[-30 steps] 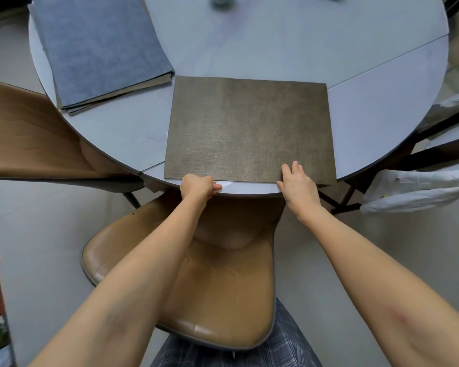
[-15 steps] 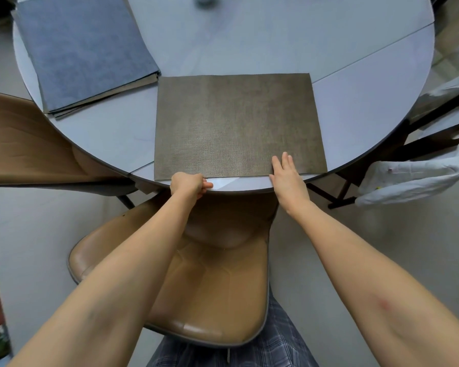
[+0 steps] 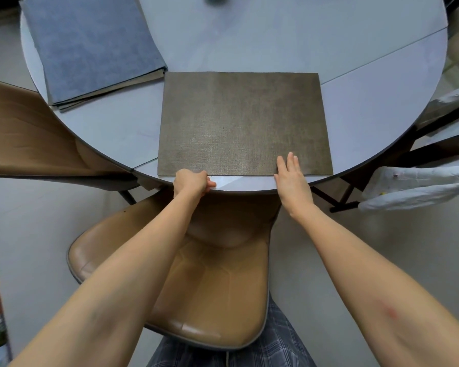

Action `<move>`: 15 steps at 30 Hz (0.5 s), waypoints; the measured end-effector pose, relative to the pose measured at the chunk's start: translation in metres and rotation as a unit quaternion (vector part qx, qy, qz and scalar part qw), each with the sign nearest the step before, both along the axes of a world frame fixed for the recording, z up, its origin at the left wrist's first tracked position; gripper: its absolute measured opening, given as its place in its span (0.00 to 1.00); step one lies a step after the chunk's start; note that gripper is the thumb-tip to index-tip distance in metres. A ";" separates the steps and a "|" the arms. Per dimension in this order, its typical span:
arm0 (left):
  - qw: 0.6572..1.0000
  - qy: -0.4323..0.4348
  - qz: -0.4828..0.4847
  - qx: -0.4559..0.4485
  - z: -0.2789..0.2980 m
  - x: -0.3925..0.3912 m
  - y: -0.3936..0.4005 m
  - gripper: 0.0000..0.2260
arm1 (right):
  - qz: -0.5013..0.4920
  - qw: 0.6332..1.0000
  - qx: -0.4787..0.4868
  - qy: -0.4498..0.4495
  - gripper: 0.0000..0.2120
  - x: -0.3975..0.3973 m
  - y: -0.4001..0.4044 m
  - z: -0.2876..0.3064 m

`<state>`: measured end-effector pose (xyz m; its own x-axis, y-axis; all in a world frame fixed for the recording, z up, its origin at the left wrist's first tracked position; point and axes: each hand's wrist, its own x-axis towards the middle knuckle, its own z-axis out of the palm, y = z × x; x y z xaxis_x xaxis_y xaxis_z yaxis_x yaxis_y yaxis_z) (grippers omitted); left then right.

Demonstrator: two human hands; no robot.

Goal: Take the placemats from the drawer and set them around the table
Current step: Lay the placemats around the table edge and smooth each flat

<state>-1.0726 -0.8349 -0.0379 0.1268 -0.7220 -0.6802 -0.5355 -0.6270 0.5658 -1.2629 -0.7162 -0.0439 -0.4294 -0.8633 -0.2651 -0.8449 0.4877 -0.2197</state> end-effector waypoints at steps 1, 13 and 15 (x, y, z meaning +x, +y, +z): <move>1.000 -0.003 -0.014 -0.002 0.001 0.001 0.000 0.11 | -0.001 1.000 0.001 -0.002 0.27 0.000 0.000 0.000; 0.780 -0.232 -0.480 -0.328 -0.015 -0.004 -0.028 0.30 | 0.110 0.991 -0.075 0.031 0.28 0.020 -0.066 -0.016; 0.776 -0.250 -0.498 -0.296 -0.029 -0.006 -0.028 0.31 | 0.129 0.989 -0.050 0.048 0.29 0.014 -0.070 -0.028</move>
<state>-1.0785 -0.8631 -0.0673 -0.5527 -0.7988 -0.2374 -0.8334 0.5282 0.1630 -1.2490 -0.7866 -0.0716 -0.2106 -0.9673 -0.1412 -0.9577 0.2332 -0.1687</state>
